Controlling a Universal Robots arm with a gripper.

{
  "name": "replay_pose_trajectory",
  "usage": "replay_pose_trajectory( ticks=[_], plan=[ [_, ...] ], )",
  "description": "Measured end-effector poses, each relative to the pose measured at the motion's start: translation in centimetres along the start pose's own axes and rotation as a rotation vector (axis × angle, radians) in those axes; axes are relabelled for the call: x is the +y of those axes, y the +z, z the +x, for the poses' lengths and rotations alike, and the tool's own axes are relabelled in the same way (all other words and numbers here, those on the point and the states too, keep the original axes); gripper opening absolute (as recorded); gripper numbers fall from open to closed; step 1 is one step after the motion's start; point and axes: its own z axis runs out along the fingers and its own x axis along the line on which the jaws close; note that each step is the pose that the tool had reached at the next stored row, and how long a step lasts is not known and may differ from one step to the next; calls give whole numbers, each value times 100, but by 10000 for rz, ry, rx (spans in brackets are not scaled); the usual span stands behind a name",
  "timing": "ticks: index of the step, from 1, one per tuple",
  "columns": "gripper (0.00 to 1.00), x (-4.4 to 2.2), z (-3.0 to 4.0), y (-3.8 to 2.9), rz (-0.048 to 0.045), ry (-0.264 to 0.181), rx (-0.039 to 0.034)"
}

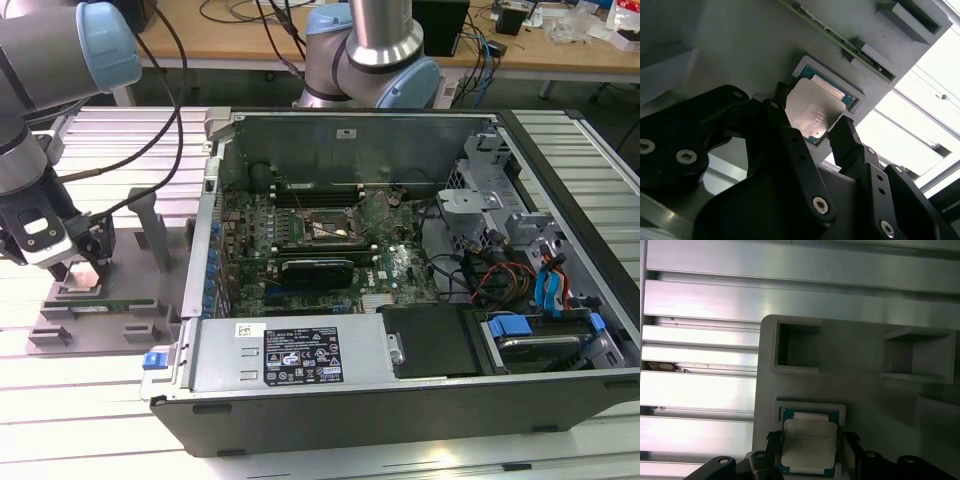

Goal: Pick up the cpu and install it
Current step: 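Pick up the cpu and move it towards the insertion slot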

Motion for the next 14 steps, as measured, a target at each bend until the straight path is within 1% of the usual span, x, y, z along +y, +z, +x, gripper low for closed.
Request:
replay_pose_trajectory(
  ticks=[7,14],
  plan=[
    [60,1,3,54,-4,-52,0],
    [60,1,3,57,-9,-52,-1]
  ],
)
